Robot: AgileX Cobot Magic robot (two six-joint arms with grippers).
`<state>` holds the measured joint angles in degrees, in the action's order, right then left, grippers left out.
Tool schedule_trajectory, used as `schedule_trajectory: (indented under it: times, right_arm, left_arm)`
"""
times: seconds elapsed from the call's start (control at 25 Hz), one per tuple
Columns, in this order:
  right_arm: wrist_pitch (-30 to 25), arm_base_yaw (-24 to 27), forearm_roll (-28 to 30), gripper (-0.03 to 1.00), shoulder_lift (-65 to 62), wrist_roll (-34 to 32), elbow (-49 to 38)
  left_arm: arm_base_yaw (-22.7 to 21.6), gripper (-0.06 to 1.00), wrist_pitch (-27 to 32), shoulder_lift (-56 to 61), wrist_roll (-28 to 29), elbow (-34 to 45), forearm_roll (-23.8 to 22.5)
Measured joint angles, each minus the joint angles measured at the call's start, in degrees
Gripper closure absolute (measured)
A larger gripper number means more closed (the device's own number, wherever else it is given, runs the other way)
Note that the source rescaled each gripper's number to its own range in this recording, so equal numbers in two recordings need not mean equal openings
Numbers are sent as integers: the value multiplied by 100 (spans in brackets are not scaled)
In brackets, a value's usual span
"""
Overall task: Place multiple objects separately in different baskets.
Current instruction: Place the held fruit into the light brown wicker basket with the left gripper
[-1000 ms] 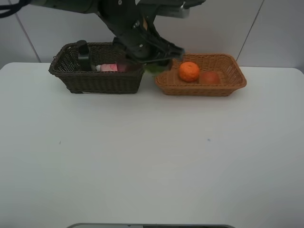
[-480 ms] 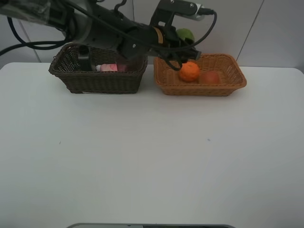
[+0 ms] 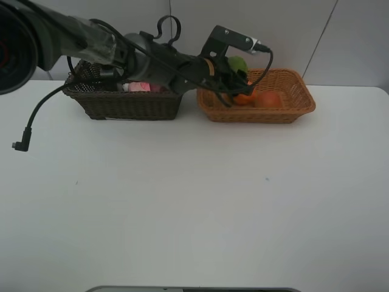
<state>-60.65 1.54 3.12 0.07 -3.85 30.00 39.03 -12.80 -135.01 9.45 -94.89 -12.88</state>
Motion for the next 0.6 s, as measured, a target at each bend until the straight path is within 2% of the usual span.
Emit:
schedule_trajectory:
  times: [0.6]
  right_arm:
    - [0,0,0,16,0,0,0]
  left_arm:
    - [0,19,1088,-98,42,-145,11]
